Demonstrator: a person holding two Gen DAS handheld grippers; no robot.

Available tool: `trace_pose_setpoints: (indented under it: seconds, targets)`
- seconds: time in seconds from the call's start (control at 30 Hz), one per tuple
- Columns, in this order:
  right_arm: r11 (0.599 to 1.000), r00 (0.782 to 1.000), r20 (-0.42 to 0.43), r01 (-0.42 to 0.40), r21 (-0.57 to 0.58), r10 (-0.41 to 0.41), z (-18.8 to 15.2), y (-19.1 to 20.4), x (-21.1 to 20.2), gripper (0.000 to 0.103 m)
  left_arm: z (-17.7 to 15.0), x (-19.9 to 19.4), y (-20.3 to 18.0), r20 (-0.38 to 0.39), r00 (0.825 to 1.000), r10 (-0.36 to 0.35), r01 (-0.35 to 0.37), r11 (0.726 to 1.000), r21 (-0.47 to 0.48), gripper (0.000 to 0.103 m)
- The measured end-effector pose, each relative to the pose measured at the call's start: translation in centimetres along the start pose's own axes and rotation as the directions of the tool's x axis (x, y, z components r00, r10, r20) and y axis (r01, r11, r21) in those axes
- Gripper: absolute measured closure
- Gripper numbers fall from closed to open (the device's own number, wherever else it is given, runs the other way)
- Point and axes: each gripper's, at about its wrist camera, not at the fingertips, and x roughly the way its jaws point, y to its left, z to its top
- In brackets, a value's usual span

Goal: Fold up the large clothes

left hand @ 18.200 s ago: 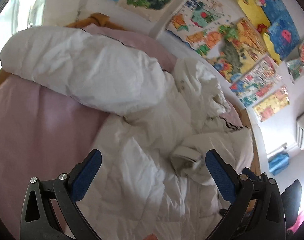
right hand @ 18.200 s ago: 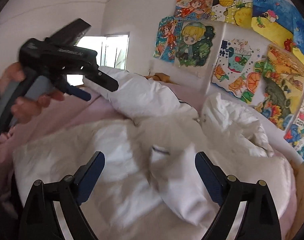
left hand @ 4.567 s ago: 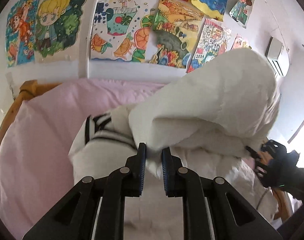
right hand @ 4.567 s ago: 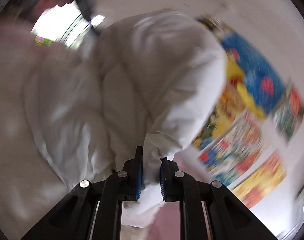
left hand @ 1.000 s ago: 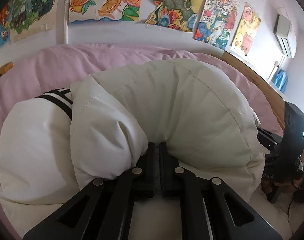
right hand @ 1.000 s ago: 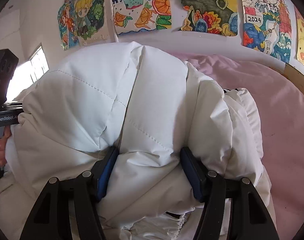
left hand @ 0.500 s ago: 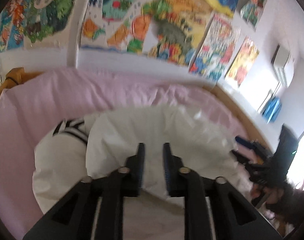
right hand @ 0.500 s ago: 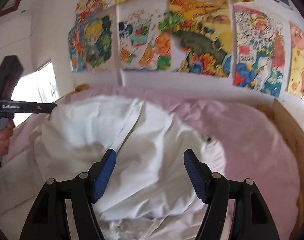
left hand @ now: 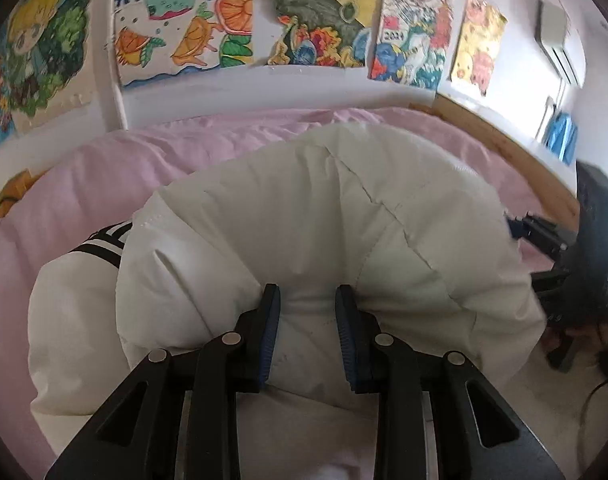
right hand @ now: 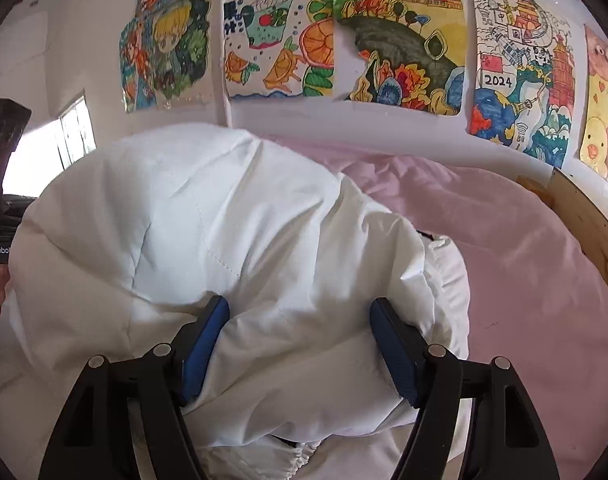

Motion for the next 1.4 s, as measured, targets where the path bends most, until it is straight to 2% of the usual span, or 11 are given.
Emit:
trace_pose_setpoints:
  seconds: [0.3, 0.4, 0.5, 0.6, 0.63, 0.87, 1.0, 1.07, 1.17, 1.3, 1.4]
  targets:
    - [1.0, 1.0, -0.006, 0.022, -0.02, -0.022, -0.7, 0.4, 0.9, 0.032, -0.8, 0.7, 0.1, 0.015, 1.0, 0.012, -0.012, 1.0, 0.012, 0.078]
    - [1.0, 1.0, 0.012, 0.001, -0.024, -0.001, 0.3, 0.3, -1.2, 0.029, -0.1, -1.0, -0.2, 0.026, 1.0, 0.008, -0.007, 1.0, -0.004, 0.076]
    - [0.999, 1.0, 0.011, -0.019, -0.04, 0.019, 1.2, 0.6, -4.4, 0.018, 0.5, -3.0, -0.5, 0.02, 1.0, 0.003, -0.003, 1.0, -0.022, 0.069]
    - [0.996, 1.0, -0.011, -0.029, -0.081, 0.028, 2.0, 1.3, -7.3, 0.015, 1.1, -5.6, -1.4, 0.017, 1.0, 0.019, -0.018, 1.0, -0.024, 0.046]
    - [0.995, 0.999, -0.021, -0.033, -0.093, 0.032, 2.1, 1.6, -8.2, 0.014, 1.3, -7.0, -1.9, 0.02, 0.999, 0.031, -0.031, 0.999, -0.013, 0.043]
    - [0.986, 0.999, -0.038, -0.012, -0.164, 0.006, 1.7, 3.9, -15.4, 0.009, 1.0, -12.8, -4.8, -0.016, 0.998, 0.061, -0.06, 0.995, 0.077, 0.041]
    - [0.983, 1.0, -0.014, 0.01, -0.181, -0.012, 1.0, 5.3, -19.0, 0.008, 0.0, -15.6, -5.9, -0.006, 0.998, 0.066, -0.066, 0.996, 0.062, 0.041]
    - [0.981, 1.0, -0.002, 0.008, -0.194, -0.008, 0.2, 6.2, -20.8, 0.0, -0.8, -17.1, -6.7, -0.001, 0.998, 0.055, -0.055, 0.997, 0.056, 0.041]
    - [0.971, 1.0, -0.008, -0.009, -0.24, 0.007, -1.8, 7.9, -23.2, 0.0, -2.5, -19.1, -8.2, -0.006, 0.999, 0.051, -0.051, 0.995, 0.086, 0.04]
    - [0.943, 0.991, -0.123, -0.088, -0.322, 0.05, -6.1, 11.1, -24.9, 0.0, -6.1, -20.8, -10.1, -0.035, 0.998, 0.045, -0.04, 0.992, 0.118, 0.037]
    - [0.886, 0.975, -0.207, -0.166, -0.433, 0.081, -9.9, 14.3, -26.2, 0.0, -9.5, -21.3, -11.1, -0.078, 0.997, 0.012, -0.003, 0.993, 0.114, 0.037]
